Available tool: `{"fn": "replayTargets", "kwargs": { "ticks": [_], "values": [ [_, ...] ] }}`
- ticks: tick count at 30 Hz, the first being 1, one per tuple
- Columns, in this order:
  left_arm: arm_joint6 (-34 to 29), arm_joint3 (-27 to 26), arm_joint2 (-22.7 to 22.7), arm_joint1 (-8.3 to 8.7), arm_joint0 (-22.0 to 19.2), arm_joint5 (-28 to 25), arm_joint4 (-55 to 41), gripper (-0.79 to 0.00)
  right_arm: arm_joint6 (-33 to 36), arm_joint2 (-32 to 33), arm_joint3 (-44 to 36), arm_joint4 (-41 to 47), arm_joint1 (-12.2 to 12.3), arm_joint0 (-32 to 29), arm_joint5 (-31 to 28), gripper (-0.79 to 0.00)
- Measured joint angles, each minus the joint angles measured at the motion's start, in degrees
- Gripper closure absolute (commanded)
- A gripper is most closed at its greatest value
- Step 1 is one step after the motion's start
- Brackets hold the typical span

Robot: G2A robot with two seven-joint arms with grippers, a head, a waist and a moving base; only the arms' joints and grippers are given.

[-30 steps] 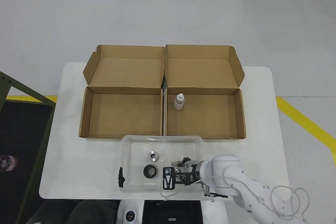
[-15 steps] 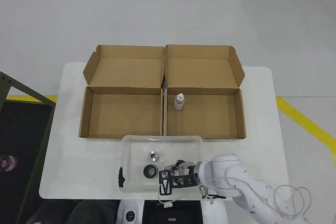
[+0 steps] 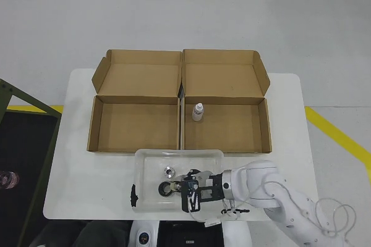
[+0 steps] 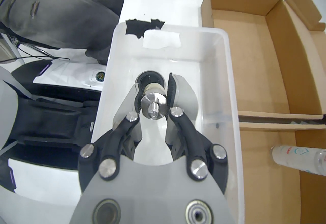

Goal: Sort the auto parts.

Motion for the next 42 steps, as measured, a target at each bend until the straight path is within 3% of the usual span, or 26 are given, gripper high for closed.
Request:
{"fn": "replayTargets", "kwargs": {
  "ticks": [7,22,35,42],
  "values": [
    [0.0,0.0,0.0,0.00,0.0,0.0,0.0,-0.785,-6.5,6.4,-1.0,2.5,0.8,-1.7,2.2,0.000],
    [0.0,0.0,0.0,0.00,0.0,0.0,0.0,-0.785,-12.8,16.6,-1.0,6.5,2.0,-4.7,4.5,0.000],
    [0.0,0.0,0.0,0.00,0.0,0.0,0.0,-0.785,-15.0,19.8,4.1,9.5,2.1,-3.6,6.9,0.000],
    [0.0,0.0,0.0,0.00,0.0,0.0,0.0,-0.785,-12.7,18.9,8.7,11.2,1.9,-0.9,8.9,0.000]
  ]
}}
